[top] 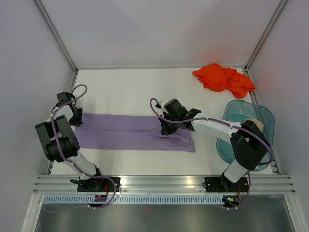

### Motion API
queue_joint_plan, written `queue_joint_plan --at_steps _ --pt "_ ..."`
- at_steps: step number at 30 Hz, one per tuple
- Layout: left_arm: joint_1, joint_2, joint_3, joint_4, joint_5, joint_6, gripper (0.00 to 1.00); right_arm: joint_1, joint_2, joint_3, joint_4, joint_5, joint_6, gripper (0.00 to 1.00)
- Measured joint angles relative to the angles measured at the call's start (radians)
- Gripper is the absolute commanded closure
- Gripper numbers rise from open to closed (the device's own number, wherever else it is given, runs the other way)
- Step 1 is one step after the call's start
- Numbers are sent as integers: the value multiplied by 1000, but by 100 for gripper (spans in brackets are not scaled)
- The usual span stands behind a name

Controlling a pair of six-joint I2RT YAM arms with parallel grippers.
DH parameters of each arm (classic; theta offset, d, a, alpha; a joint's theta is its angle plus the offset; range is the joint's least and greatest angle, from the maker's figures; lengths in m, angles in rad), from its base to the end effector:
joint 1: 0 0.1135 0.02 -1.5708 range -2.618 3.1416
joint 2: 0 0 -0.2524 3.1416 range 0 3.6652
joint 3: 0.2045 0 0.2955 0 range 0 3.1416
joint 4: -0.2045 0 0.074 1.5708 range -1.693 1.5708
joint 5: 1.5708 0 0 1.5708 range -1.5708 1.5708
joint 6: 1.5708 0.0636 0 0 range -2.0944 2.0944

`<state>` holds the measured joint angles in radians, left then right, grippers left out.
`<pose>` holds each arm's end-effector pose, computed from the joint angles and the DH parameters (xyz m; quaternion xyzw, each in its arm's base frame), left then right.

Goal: Roll the t-shirts
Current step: Fold the tshirt

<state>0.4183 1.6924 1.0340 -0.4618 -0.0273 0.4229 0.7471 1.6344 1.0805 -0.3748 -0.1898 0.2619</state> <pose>0.3430 0.1544 0.1106 -0.0008 0.9746 0.1033 0.1985 0.2819 0.2775 0.1549 -0.2559 0.9098 0.2306 0.2315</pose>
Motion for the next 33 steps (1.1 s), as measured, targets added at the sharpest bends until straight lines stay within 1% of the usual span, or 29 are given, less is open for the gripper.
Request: queue_joint_plan --at_steps 3,4,6,7,8,11,14,16,17,18,19,22,24,26,28,30,31,33 --pt "0 13 3 0 -3 5 98 31 0 -35 20 -41 -8 100" --pt "0 17 4 0 -5 6 97 39 1 -42 26 -50 -9 97" --pt "0 24 7 -1 -10 8 91 49 3 -51 35 -67 -11 75" --pt "0 27 8 0 -13 10 82 50 7 -53 43 -76 -17 63" --pt "0 29 9 0 -17 11 79 49 10 -53 47 -80 -18 60" --pt "0 31 9 0 -24 18 72 49 19 -56 65 -109 -28 52" --pt "0 31 9 0 -22 20 69 51 16 -61 76 -131 -31 49" --pt "0 30 9 0 -8 22 67 54 -3 -75 85 -130 -28 48" --pt "0 28 9 -3 14 25 66 54 -20 -82 84 -124 -20 50" --pt "0 21 8 -8 36 29 66 52 -38 -87 82 -116 -11 55" --pt "-3 10 5 -13 61 34 66 46 -56 -88 78 -106 2 67" --pt "-32 -56 -23 -19 121 55 64 -13 -99 -92 66 -89 65 81" --pt "-81 -124 -58 -27 157 73 63 -85 -126 -116 58 -57 110 84" --pt "-150 -193 -91 -40 192 89 62 -161 -159 -156 24 -8 147 84" --pt "-235 -259 -119 -53 214 102 57 -217 -192 -200 -14 42 180 83" --pt "-319 -315 -136 -76 224 107 53 -247 -225 -238 -41 76 199 83" --pt "-362 -335 -137 -87 225 107 53 -259 -239 -251 -54 87 207 83" --pt "-410 -351 -130 -92 233 106 54 -275 -248 -257 -58 100 214 84"
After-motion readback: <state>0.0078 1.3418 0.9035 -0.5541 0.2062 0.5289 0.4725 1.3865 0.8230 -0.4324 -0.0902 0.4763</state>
